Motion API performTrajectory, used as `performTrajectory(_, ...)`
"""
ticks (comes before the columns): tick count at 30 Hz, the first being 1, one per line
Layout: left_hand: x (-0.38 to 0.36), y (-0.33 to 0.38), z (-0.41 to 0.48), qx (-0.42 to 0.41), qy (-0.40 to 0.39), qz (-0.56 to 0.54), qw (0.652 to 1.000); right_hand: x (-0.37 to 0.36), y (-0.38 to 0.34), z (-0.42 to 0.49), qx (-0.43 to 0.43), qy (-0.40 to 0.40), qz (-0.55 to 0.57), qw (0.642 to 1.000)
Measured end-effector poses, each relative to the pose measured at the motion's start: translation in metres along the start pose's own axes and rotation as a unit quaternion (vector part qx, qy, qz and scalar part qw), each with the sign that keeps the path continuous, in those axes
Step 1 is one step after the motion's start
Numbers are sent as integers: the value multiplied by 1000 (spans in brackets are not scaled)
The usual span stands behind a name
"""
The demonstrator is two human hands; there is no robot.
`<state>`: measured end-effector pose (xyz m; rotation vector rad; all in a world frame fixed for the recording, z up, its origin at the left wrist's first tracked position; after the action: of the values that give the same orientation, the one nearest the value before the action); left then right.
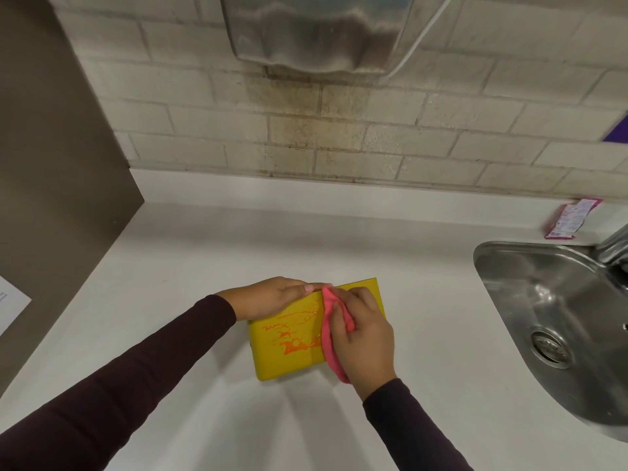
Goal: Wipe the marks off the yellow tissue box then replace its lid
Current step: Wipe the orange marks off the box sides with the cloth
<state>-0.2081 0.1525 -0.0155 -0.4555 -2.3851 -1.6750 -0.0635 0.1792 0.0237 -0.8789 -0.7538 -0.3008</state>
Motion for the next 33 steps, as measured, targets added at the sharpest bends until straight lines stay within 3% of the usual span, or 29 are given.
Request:
performTrajectory(4,-2,2,-2,-3,-4,-9,1000,4,7,-9,30,-12,-8,999)
performTrajectory(10,-2,1,-2,6,-4,-15,1000,4,20,3,-50,14,-7,999)
performTrajectory(17,-5,-2,-1,1,-20,-13,1000,-2,-3,-13,28,-8,-10,1000)
performTrajectory(23,-2,-2,0,4,-20,-4,1000,4,11,-1,-42,20,-22,999)
performTrajectory(29,-1,-2,0,0,-25,-13,1000,-7,-17,-11,36,-3,-14,999)
performTrajectory(33,-4,-2,-2,6,-36,-21,999,1,-3,-13,34,3,-25,999)
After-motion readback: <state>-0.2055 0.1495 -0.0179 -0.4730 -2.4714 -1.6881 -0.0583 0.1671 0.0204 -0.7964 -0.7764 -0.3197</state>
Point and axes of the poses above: each hand's wrist, its own z-axis towards the middle knuckle, its own x-axis out of the back of the hand, y = z × x, the point moved 8 cm from there along z, towards the middle knuckle, and after that the axes turned 12 degrees about -z, right-handed, at the moved point
